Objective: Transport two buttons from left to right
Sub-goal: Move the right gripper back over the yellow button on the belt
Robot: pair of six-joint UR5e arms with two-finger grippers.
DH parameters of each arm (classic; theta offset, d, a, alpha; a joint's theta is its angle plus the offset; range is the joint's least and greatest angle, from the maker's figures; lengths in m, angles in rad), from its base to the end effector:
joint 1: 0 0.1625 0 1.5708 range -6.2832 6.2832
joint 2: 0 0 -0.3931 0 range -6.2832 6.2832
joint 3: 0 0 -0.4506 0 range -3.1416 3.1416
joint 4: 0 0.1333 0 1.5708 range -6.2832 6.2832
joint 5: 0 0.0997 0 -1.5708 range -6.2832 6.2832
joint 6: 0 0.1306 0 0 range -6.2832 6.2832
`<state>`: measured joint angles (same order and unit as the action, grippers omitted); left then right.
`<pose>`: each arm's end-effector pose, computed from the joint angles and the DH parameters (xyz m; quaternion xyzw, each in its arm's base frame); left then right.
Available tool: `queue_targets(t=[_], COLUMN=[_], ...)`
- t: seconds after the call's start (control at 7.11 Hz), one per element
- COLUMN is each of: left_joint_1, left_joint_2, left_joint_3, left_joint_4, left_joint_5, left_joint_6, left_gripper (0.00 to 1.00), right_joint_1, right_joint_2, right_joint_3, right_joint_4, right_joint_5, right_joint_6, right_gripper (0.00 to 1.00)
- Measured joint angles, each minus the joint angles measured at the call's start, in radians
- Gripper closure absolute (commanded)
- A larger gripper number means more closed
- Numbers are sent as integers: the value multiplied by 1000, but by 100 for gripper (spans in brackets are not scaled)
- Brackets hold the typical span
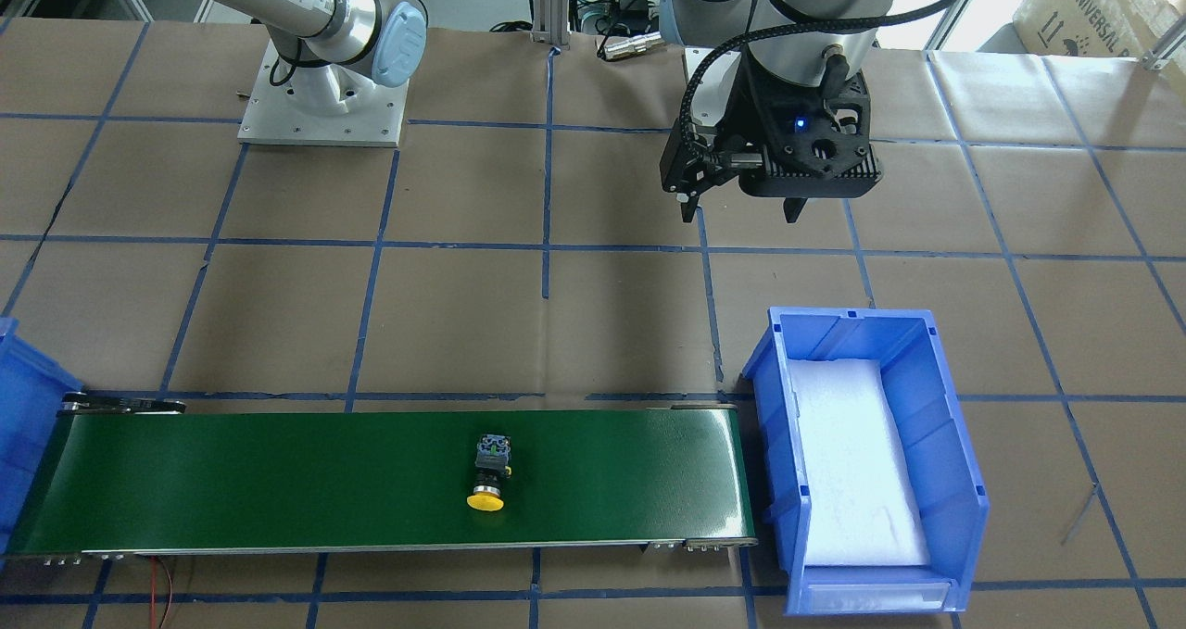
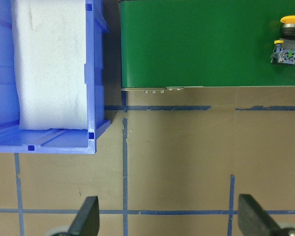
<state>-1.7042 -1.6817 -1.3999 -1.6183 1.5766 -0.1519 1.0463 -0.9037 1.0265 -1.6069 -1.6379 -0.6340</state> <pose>-0.2105 -0.5717 0.4509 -0.0093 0.9999 -0.0066 0.0020 -0.2820 -0.7362 0.2777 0.0561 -0.9969 -0.0546 0.0043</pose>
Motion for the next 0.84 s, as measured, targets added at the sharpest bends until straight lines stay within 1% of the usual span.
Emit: queue_targets(t=[0.14, 0.42, 0.7, 0.84], left_joint_1=[0, 0, 0, 0], left_joint_2=[0, 0, 0, 1], left_joint_3=[0, -1, -1, -1], left_joint_4=[0, 0, 0, 0], left_joint_5=[1, 2, 2, 3], left_joint_6=[0, 0, 0, 0], left_gripper=[0, 0, 0, 0], right_joint_1=[44, 185, 342, 400], right_joint_2=[-27, -63, -84, -110], right_joint_3=[-18, -19, 16, 59], right_joint_4=[54, 101, 129, 127], right_joint_5=[-2, -4, 11, 55], right_joint_6=[13, 96, 233, 256], right_gripper=[1, 1, 5, 5])
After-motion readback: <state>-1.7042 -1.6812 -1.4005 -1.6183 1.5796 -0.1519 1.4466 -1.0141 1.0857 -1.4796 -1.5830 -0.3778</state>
